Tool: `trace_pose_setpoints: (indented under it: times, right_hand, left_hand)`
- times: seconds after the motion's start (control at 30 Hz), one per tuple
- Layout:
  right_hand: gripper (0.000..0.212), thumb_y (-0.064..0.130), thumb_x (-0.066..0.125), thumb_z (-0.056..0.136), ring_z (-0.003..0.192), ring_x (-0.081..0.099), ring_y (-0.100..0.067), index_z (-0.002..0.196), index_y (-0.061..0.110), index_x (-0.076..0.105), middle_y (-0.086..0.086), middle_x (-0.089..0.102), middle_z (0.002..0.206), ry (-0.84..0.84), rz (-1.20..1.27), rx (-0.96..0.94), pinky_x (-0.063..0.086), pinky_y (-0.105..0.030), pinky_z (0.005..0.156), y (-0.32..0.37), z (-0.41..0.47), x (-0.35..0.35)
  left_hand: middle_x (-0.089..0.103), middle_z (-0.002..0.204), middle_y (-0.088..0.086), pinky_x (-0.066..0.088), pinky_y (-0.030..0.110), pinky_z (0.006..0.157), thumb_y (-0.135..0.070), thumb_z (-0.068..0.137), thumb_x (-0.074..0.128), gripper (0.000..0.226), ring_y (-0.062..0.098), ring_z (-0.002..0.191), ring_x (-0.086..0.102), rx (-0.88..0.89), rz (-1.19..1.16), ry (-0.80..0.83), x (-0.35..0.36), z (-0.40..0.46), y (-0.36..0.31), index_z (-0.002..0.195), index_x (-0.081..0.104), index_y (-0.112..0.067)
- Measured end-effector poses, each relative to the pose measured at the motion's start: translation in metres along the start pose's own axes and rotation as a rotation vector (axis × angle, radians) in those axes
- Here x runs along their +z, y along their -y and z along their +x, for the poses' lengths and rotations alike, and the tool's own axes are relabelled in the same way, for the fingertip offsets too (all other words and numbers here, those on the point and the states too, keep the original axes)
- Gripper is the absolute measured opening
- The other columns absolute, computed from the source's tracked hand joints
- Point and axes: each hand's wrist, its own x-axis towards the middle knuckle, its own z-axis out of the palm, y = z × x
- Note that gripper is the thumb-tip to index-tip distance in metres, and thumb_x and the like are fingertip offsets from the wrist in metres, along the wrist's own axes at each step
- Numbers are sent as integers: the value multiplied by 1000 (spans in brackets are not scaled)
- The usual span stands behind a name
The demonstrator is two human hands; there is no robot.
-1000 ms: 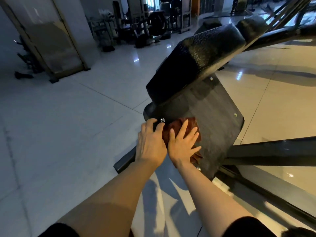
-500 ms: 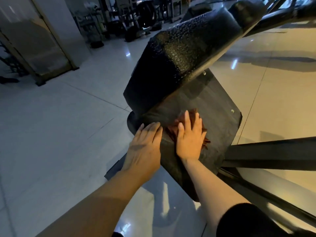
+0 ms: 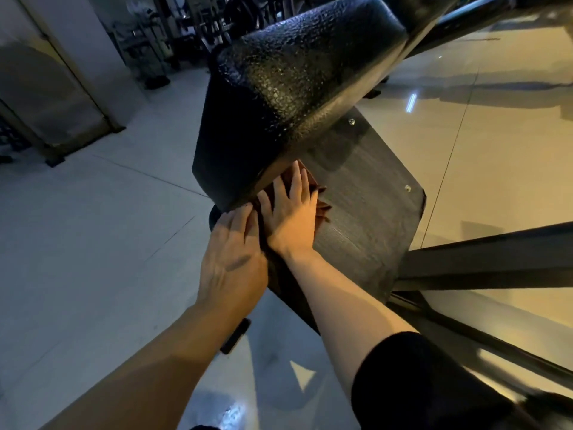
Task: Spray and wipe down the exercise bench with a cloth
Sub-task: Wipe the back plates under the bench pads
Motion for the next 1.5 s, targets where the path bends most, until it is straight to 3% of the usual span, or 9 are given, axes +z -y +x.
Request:
trace_pose_setpoints:
  times: [0.1, 0.23, 0.37, 0.53, 0.67, 0.77, 0.97, 1.27, 1.5]
  right_hand:
    - [59, 55, 23, 99, 148, 13, -30, 152, 30, 28, -10, 16, 161, 46, -56, 113, 13, -57, 118, -58, -9, -11]
    - [60, 56, 28, 99, 150, 2, -24, 154, 37, 13, -4, 5, 163, 34, 37, 563, 4, -54, 120, -139, -46, -33]
    - [64, 55, 25, 101, 149, -1, -31, 156, 26, 11, -14, 1, 163, 37, -31, 828, 1, -53, 119, -122, -42, -30]
    - [64, 52, 34, 100, 149, 0, -33, 155, 23, 19, -17, 2, 162, 59, -20, 251, 3, -54, 118, -33, 30, -9]
    - [59, 54, 33, 99, 149, 1, -27, 154, 32, 21, -10, 6, 163, 106, 64, 18, 1, -51, 120, -57, 57, -18]
    - [60, 57, 29, 99, 150, 0, -24, 154, 37, 14, -5, 3, 164, 98, 14, 159, 2, -50, 121, -115, 49, -28]
    - [65, 57, 25, 100, 150, -1, -29, 156, 29, 9, -11, 1, 163, 49, 8, 744, -2, -52, 120, -168, 41, -38]
    - [59, 52, 32, 100, 150, -4, -22, 154, 31, 21, -2, 2, 164, 90, 43, 10, -6, -45, 120, -116, 138, -19]
    - [61, 55, 31, 99, 149, 6, -24, 154, 32, 17, -3, 8, 163, -26, 73, 527, 0, -53, 119, -216, 112, -36]
  left_hand:
    - [63, 120, 20, 37, 48, 100, -6, 58, 76, 63, 38, 111, 62, 118, 114, 18, 10, 3, -7, 119, 63, 4]
    - [65, 120, 19, 34, 48, 103, -12, 52, 86, 74, 33, 115, 62, 168, 150, 71, 20, 16, -20, 120, 63, 5]
    - [65, 122, 14, 30, 44, 105, -27, 56, 85, 74, 26, 118, 60, 151, 260, 61, 27, 28, -20, 122, 63, -1]
    - [2, 160, 13, -3, 38, 119, -44, 96, 34, 76, 26, 149, 1, 93, 323, 252, 26, 53, -21, 152, 3, -3]
    - [47, 136, 25, 32, 44, 110, -31, 76, 56, 68, 37, 126, 48, 83, 159, 32, 40, 63, -26, 130, 47, 9]
    - [47, 137, 32, 21, 43, 111, 4, 71, 71, 65, 46, 127, 46, 78, -25, -44, 60, 72, -41, 130, 48, 14]
    - [51, 140, 11, 9, 36, 119, -41, 74, 66, 75, 20, 134, 38, 167, 309, 102, 70, 99, -47, 136, 50, -2]
    - [47, 129, 21, 18, 43, 107, -40, 78, 44, 65, 31, 121, 39, 289, 103, -38, 85, 141, -43, 126, 49, 4]
    - [62, 118, 28, 26, 48, 103, -24, 80, 44, 55, 38, 112, 61, 297, 102, -9, 96, 148, -64, 118, 56, 15]
